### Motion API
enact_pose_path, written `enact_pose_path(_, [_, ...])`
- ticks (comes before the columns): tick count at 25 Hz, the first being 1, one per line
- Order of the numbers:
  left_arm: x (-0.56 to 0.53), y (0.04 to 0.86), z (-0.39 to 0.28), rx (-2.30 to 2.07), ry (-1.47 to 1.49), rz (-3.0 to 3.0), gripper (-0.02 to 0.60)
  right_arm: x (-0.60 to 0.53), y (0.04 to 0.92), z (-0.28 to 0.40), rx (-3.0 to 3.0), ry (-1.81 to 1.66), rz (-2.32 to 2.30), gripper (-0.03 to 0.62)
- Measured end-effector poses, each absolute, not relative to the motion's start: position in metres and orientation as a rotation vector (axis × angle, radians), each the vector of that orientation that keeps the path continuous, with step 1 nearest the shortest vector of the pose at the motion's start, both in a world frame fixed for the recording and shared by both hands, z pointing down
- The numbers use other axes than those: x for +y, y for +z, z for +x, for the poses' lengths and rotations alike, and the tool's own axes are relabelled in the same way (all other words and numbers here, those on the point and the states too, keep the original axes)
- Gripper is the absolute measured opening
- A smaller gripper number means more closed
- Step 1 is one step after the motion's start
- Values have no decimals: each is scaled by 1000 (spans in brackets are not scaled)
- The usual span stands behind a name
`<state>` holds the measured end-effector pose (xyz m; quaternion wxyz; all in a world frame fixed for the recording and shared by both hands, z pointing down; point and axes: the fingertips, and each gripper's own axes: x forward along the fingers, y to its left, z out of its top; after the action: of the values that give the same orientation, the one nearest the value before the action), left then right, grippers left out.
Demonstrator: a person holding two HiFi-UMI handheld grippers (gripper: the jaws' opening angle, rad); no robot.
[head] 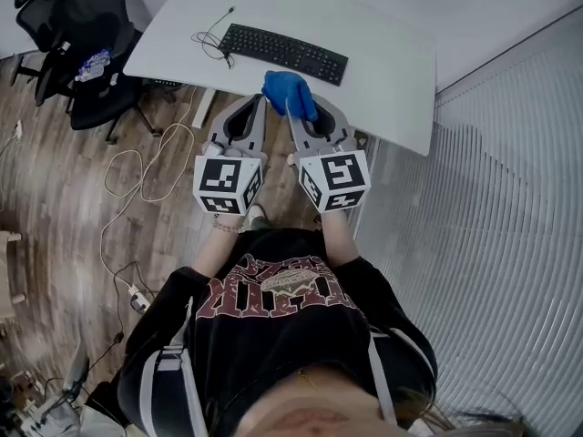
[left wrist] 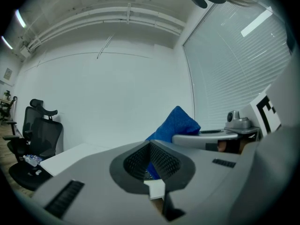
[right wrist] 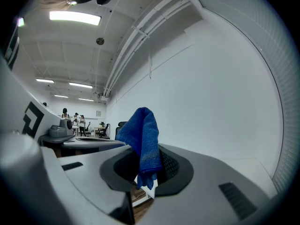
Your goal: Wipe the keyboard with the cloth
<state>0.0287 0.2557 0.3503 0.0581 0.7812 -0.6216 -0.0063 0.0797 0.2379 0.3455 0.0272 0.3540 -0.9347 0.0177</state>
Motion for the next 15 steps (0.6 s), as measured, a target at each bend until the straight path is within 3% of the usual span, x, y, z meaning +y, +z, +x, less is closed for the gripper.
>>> enact_pose_path(15, [227,356,-18,-1818,-45,2392,32,212,347,27,-2857,40,1131,64])
